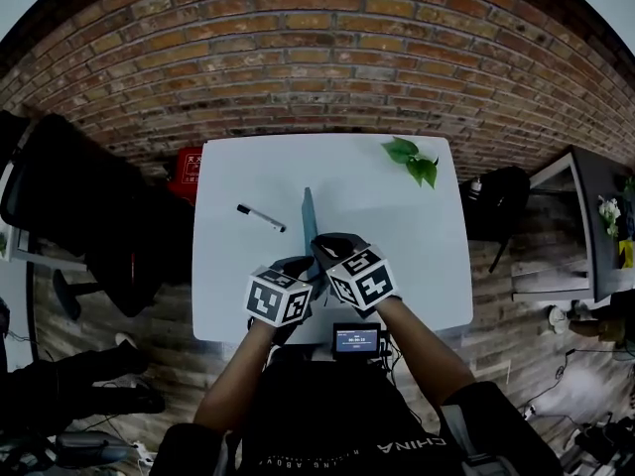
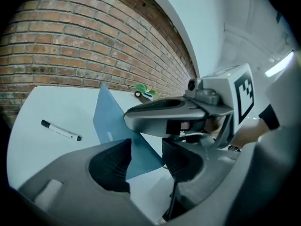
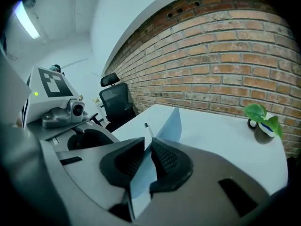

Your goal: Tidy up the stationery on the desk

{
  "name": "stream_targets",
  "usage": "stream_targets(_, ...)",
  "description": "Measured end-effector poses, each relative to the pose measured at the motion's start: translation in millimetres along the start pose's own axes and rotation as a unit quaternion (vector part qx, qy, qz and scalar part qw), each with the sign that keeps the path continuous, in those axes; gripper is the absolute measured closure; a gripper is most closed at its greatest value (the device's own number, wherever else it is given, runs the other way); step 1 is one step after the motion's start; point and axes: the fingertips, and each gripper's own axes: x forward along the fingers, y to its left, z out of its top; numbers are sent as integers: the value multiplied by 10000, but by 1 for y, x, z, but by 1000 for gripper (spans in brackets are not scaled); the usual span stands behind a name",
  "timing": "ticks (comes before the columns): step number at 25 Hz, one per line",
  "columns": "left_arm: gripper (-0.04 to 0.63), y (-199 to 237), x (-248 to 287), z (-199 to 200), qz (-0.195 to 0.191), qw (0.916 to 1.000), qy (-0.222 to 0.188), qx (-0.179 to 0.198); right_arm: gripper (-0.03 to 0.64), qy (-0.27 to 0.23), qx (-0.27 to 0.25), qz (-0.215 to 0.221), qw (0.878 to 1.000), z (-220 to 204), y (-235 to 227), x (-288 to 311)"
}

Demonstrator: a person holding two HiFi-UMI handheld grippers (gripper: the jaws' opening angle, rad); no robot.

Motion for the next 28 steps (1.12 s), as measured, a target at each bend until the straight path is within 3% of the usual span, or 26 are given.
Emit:
stream_targets(7,403,8,0,-4,284,9988,246,-317,565,-21,-114,127,9999,3,8,4)
stream_targets(13,456,11,-1,-7,79,9955,107,-935,563,-23,-122,211,9997,2,8,5)
stream_targets(18,492,13,0,-10,16,9925,-2,-1224,563,-26,-124,241,9996,-1,5,4)
stream_targets(21,506,14,-1,-10,-39,9896,-105,-1435,565,-215,27,-16,9998,0,-9,-2)
stream_targets(24,511,15,0,-10,-88,9883,-165,-1517,569,-175,243,-238,9993,-10,-28,-3)
stream_targets(28,512,10,2,-8,-248,9873,-251,-1550,596,54,312,-132,9994,-25,-32,5)
